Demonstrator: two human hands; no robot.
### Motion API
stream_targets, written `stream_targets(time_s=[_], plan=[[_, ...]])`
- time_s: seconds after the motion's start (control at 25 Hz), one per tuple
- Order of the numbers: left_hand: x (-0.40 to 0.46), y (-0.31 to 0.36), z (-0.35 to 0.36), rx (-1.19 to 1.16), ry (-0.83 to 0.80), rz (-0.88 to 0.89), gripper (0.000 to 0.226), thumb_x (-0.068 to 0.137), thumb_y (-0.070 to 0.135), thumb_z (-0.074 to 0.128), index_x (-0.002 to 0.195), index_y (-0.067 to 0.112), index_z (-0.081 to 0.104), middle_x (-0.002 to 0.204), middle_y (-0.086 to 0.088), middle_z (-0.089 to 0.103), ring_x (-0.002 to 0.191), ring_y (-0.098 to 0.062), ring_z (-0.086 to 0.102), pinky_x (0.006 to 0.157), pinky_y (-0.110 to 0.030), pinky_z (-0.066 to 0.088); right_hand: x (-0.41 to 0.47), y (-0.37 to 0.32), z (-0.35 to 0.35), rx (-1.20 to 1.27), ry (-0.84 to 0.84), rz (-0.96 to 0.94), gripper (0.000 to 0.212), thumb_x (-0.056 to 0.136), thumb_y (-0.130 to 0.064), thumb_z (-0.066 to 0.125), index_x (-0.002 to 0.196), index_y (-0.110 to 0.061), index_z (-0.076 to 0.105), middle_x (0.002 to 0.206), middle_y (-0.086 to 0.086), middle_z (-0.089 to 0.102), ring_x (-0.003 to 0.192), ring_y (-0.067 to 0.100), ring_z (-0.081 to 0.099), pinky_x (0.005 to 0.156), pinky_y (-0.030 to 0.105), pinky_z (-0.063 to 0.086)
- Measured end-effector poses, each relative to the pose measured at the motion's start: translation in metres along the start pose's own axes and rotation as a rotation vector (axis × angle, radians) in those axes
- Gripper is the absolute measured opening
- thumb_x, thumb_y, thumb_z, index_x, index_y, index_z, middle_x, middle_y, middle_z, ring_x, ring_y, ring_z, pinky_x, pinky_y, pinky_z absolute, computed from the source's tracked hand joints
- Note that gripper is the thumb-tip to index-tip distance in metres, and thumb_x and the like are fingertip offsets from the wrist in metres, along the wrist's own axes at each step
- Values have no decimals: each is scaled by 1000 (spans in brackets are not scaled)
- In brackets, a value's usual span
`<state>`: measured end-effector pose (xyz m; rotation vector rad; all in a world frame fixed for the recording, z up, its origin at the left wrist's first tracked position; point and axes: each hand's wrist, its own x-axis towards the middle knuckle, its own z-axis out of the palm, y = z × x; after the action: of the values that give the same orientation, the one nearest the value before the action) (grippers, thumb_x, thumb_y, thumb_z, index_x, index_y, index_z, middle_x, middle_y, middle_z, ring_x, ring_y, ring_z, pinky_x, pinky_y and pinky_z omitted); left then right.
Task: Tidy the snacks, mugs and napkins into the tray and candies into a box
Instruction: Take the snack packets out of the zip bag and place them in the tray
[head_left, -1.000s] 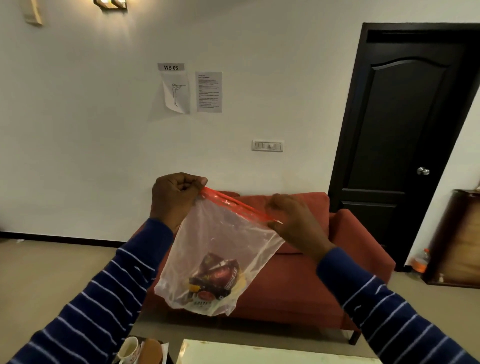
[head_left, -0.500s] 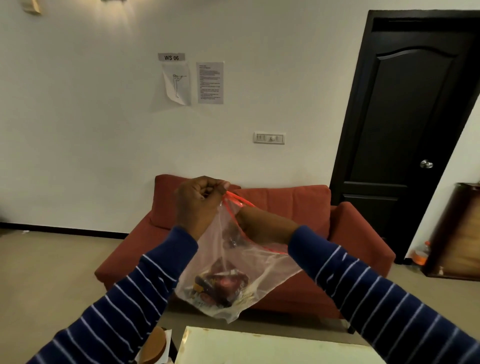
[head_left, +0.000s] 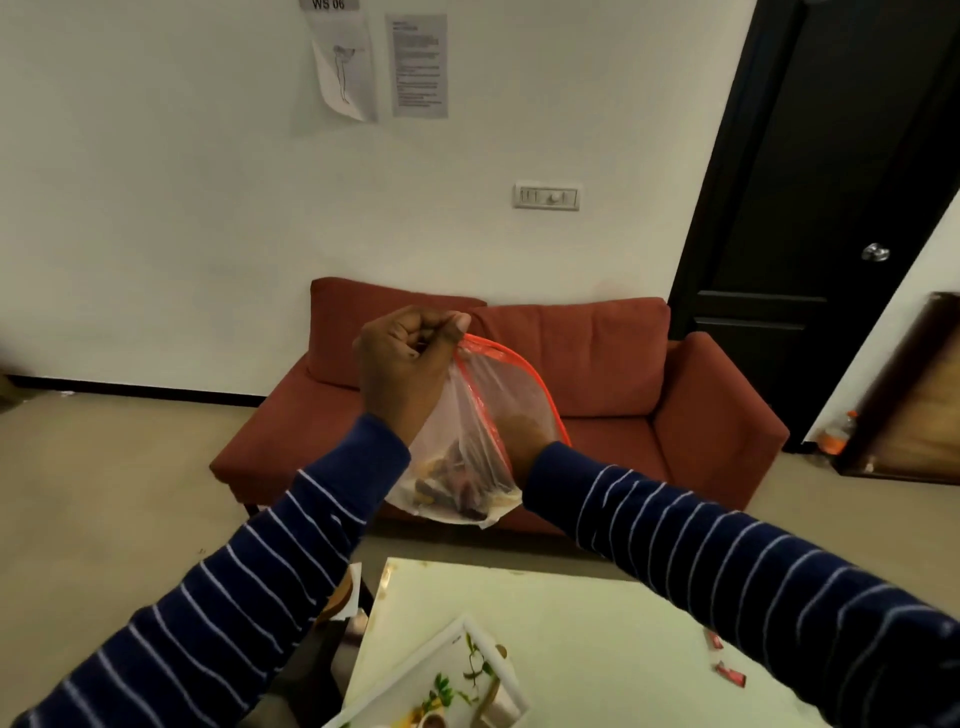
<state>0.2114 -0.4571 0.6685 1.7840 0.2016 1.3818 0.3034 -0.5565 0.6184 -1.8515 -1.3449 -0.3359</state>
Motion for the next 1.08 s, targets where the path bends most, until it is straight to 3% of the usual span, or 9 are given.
stream_targets(time_s=[0.12,0.24,0.32,0.4,0.52,0.64,0.72,0.96,1.08], plan=[[-5,-12,-5,51,-32,-17,10,86,22,77,88,13,76,72,4,74,66,-10,72,56,-26,59,-9,10,19,-64,-106,38,21,102,-43,47,109,-44,66,106,-27,70,98,-11,62,84,5,46],[-13,-32,-13,115,-47,-52,11,84,20,79,87,10,77,77,0,75,71,-9,71,64,-21,58,-6,16,21,-442,-547,-47,32,105,-19,44,128,-7,61,115,10,68,104,22,65,92,26,51],[-23,-47,-18,152,-75,-73,9,83,17,79,86,8,77,80,-2,75,74,-9,70,67,-17,57,-1,13,19,-529,-624,1,29,99,-17,51,122,-5,65,113,13,69,103,31,65,90,37,52],[-34,-63,-21,183,-88,-125,8,83,16,79,85,9,76,79,0,75,74,-7,70,66,-16,56,5,1,13,-495,-638,31,20,94,-23,58,105,-10,68,95,6,68,84,27,64,71,33,49],[-47,-87,-27,191,-37,-275,5,83,15,79,85,11,76,76,5,72,67,1,66,67,-19,56,15,-2,-3,-436,-667,86,21,84,-34,72,96,-17,65,92,3,67,71,19,55,64,29,41],[-60,-107,-38,194,3,-395,10,83,15,79,86,7,76,78,-1,74,71,-10,68,73,-32,61,15,5,-24,-313,-656,146,31,80,-37,79,101,-14,71,87,-2,64,68,13,57,60,24,40],[-74,-117,-48,181,-1,-457,13,83,17,80,87,5,76,81,-7,76,75,-19,71,73,-38,61,5,18,-33,-82,-634,270,33,80,-35,82,103,-12,74,85,-3,70,68,12,65,58,22,51],[-137,-143,-85,199,-114,-451,10,79,20,80,84,26,74,77,10,74,72,-7,72,67,-19,58,-48,71,-7,625,-261,774,40,77,-41,77,103,-11,72,86,0,79,74,11,73,59,21,56],[-167,-165,-109,325,-188,-440,12,79,24,75,88,16,75,79,6,73,73,-2,69,69,-18,57,-72,114,24,759,-109,1016,43,77,-46,74,102,-11,73,87,1,78,74,9,72,61,24,56]])
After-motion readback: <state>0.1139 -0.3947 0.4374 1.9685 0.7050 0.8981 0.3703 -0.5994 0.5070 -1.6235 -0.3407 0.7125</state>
